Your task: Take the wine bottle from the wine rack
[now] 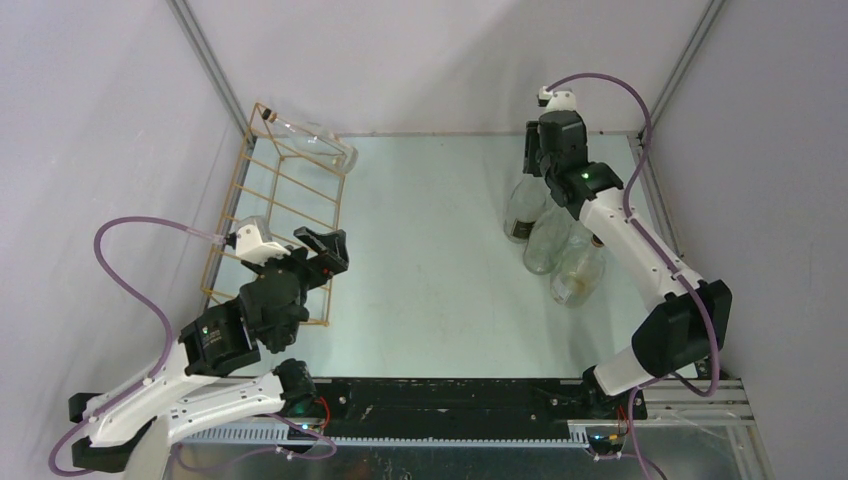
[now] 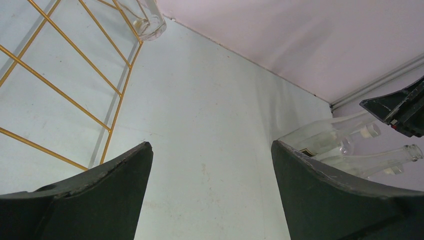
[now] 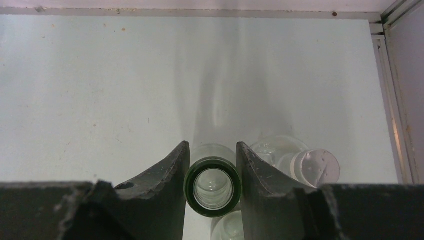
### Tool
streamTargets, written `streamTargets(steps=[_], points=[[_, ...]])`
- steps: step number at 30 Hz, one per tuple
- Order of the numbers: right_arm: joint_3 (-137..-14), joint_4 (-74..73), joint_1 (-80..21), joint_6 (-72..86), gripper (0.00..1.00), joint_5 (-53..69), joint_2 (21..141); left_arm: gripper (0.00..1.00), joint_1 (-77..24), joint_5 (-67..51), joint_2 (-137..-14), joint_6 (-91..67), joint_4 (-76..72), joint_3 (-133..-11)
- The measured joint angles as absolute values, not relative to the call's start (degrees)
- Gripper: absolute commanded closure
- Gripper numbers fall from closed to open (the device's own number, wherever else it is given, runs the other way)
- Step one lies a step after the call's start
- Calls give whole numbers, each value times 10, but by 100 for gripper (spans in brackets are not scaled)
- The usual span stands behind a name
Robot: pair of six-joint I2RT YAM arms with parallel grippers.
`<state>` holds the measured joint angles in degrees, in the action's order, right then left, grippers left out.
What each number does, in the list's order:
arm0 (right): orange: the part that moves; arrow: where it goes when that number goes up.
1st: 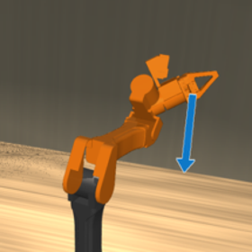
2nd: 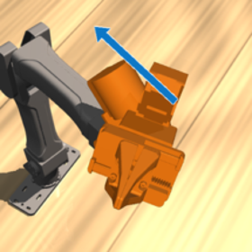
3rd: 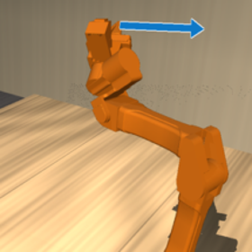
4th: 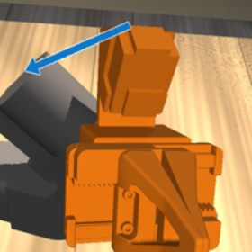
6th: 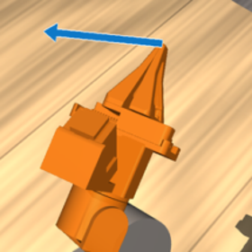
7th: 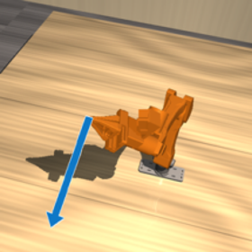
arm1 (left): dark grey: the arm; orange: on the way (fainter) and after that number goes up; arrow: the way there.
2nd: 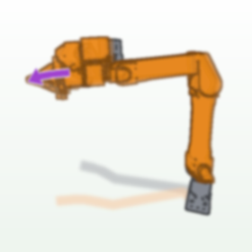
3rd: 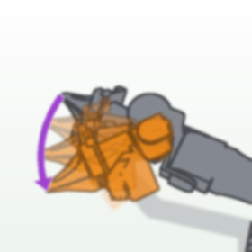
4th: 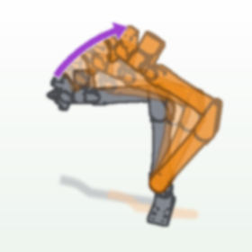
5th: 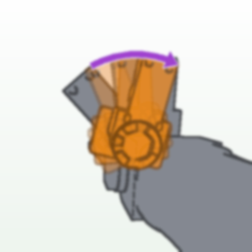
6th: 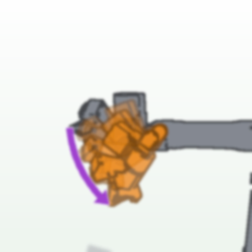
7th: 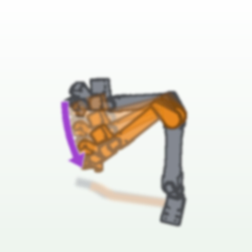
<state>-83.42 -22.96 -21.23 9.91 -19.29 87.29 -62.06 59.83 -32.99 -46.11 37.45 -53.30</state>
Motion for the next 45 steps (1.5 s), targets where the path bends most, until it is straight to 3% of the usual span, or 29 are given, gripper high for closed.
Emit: streamTargets(steps=[7, 21, 35, 45], points=[[-825, -231, -212, 103, 65, -191, 862, 5, -621, 598, -329, -466, 374, -530], [-823, -225, -210, 107, 43, -187, 835, 4, -621, 598, -329, -470, 375, -522], [-859, -242, -205, 106, 34, -160, 738, 1, -616, 603, -345, -443, 375, -552], [-904, -293, -311, 96, 31, -114, 615, 0, -495, 498, -431, -354, 341, -620]])
